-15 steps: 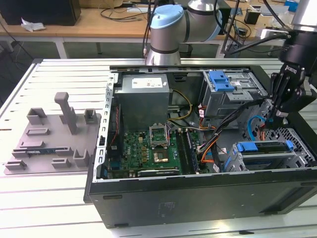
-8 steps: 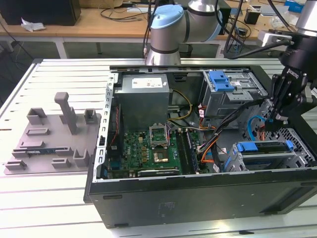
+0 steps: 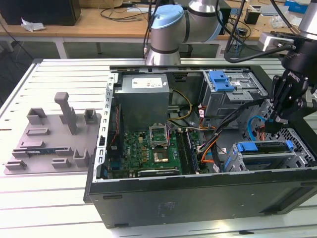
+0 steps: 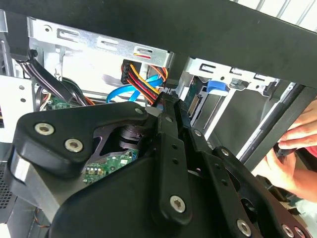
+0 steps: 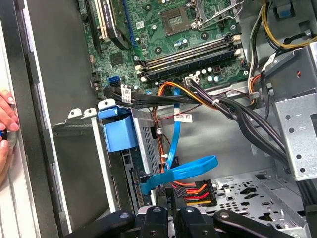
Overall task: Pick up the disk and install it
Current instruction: 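Insert the first disk wire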
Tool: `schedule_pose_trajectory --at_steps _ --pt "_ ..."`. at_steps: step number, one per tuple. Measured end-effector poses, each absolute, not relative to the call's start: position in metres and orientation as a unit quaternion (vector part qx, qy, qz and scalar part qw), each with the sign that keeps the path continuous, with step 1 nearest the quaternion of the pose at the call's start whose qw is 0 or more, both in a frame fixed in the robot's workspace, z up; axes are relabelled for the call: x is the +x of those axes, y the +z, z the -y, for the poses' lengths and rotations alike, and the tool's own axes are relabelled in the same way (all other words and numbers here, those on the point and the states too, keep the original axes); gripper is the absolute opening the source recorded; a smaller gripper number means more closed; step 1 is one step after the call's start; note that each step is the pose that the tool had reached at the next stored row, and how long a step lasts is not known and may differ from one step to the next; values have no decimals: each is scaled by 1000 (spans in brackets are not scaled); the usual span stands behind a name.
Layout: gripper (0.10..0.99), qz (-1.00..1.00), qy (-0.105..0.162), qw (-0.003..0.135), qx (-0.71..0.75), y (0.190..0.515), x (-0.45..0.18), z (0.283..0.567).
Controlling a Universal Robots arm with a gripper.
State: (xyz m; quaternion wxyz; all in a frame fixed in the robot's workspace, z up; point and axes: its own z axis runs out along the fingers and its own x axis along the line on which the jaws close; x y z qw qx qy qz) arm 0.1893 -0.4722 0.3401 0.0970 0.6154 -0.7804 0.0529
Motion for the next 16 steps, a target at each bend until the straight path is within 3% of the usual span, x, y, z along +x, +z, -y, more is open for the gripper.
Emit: schedule_pose_trajectory --at_steps 16 --pt "165 780 46 84 619 344 185 477"
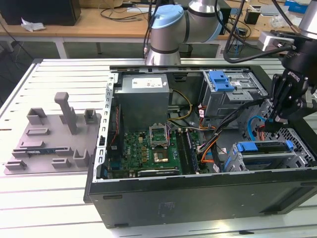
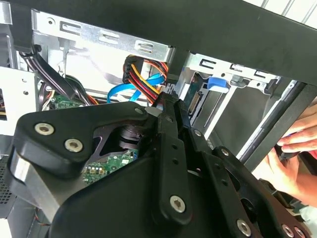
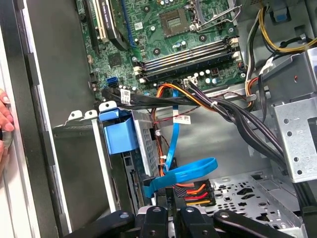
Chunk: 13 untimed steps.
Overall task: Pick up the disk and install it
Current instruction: 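Insert the first disk wire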
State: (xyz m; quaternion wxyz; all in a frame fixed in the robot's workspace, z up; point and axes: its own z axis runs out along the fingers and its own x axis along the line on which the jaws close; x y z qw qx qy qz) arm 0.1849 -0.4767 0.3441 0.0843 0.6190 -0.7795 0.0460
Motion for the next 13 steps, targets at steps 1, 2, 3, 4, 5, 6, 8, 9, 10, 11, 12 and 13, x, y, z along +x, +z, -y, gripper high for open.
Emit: schedule_pose_trajectory --at_steps 1,2,3,4,5,6,8,9,10,11,12,13 --pt "165 779 46 84 619 344 185 477" --pt "165 779 46 83 620 344 185 477" --pt "165 779 46 83 620 345 185 477" --pt "165 779 46 82 620 345 184 477" --pt "165 778 46 81 621 346 184 477" --pt "165 778 46 80 621 347 183 478" --pt "165 775 46 77 625 350 183 478" --pt "165 773 46 76 628 351 183 479" --pt "165 770 47 75 632 353 183 479" --pt "165 768 47 74 635 355 183 479" --pt "165 766 48 73 637 356 183 479" --pt "165 762 48 71 642 357 183 480"
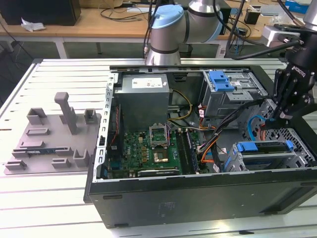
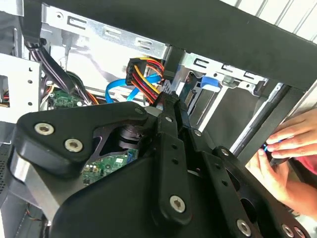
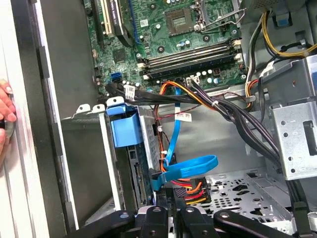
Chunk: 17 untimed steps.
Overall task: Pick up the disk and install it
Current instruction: 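Insert the first disk wire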
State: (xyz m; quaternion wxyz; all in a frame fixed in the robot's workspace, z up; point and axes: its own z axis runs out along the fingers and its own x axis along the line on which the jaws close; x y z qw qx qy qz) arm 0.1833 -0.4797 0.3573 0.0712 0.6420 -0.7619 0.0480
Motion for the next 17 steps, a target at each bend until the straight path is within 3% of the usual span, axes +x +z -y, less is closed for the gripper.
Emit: schedule_pose_trajectory --at_steps 17 --pt "165 740 45 49 670 358 176 502"
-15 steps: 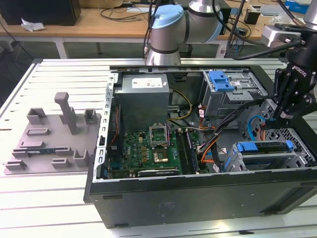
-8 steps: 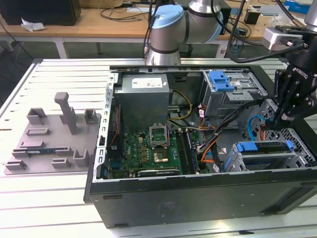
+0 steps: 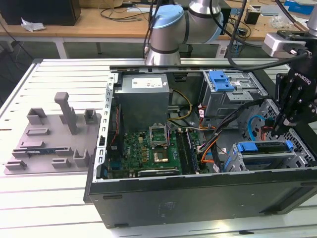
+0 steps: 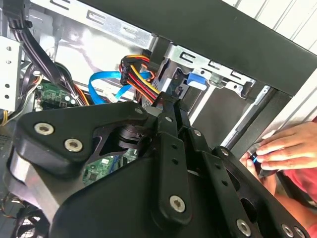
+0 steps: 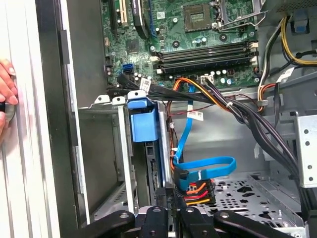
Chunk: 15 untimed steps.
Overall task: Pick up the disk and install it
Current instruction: 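Insert the first disk wire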
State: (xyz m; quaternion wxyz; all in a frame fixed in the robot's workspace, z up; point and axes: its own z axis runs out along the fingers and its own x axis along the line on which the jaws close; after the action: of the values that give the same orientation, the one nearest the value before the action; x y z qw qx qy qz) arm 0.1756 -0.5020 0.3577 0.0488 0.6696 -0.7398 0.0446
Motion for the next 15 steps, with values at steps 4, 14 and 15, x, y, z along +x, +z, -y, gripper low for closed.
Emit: schedule_pose_trajectory --at_steps 4,14,15 --pt "165 739 39 36 672 358 174 508" --pt "165 740 21 10 672 358 165 520" --pt "165 740 20 10 672 358 165 522"
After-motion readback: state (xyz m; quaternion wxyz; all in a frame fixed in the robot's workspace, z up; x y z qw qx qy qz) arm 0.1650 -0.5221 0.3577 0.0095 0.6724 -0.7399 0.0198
